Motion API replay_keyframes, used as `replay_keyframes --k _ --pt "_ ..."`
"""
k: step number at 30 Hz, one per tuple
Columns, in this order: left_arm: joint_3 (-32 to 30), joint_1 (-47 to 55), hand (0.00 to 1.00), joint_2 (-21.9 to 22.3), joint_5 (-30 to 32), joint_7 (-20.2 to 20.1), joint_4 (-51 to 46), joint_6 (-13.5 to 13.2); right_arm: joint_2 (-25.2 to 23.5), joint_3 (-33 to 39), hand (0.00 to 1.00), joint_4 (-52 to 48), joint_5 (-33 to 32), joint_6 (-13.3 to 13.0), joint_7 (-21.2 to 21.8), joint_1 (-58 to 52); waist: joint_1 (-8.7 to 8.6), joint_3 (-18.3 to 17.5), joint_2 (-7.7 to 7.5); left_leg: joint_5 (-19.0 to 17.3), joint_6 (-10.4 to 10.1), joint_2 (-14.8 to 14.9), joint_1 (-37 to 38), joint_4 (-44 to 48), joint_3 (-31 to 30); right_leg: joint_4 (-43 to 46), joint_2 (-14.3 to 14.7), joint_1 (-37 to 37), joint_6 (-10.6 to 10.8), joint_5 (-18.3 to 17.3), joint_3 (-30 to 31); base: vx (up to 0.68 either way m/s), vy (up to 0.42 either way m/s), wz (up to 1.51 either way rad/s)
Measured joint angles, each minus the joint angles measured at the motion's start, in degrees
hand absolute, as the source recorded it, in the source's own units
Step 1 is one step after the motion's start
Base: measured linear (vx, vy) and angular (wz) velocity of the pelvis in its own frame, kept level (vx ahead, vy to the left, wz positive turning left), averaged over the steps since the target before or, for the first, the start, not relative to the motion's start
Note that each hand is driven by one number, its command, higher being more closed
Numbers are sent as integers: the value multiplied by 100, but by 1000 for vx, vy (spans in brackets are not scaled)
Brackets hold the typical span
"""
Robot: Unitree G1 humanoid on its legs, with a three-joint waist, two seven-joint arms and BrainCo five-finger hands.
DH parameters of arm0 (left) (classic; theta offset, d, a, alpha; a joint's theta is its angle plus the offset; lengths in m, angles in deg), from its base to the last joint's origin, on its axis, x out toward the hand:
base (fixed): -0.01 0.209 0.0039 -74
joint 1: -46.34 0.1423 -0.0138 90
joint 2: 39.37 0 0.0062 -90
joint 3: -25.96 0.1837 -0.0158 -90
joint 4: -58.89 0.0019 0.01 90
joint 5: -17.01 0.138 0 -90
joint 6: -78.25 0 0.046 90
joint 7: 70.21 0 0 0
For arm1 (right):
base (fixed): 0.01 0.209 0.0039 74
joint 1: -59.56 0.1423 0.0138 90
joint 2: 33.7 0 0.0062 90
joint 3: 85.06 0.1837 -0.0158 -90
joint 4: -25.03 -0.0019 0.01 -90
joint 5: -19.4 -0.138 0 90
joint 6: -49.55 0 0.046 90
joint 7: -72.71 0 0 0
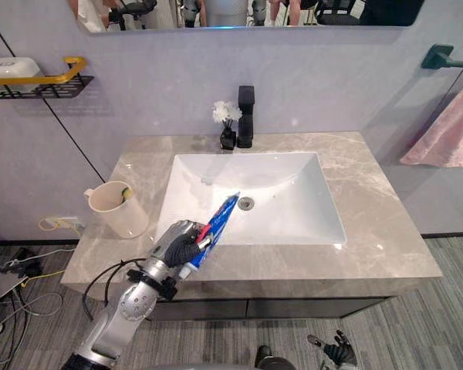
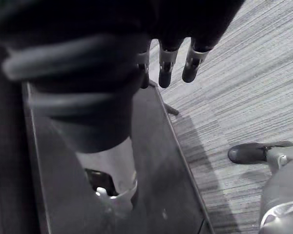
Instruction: Organize washtable
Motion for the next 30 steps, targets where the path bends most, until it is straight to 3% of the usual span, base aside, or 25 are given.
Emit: replay_keyframes --k 7,12,18,30 --pt "-54 68 100 473 -402 260 -504 -45 -106 -1 0 -1 -3 -12 18 -320 157 -19 -12 -122 26 6 -56 213 212 23 9 -24 -1 35 188 -27 21 -13" --pt "-174 135 100 557 -671 471 -889 -81 -134 -2 0 -17 -54 -12 10 -473 166 -122 -95 -124 27 3 -135 237 277 24 9 -113 3 62 248 -15 10 -7" --pt "-193 494 100 737 -887 515 -1303 -118 -181 50 0 -1594 -54 -24 -88 -826 175 -177 -125 -144 43 2 -129 258 354 24 6 -126 24 69 306 -10 10 -5" --pt "-191 918 100 947 -1042 491 -1844 -269 -377 539 0 -5686 202 47 -330 -1330 159 -290 -139 -281 26 31 -169 359 673 26 49 -261 37 74 569 10 17 -12"
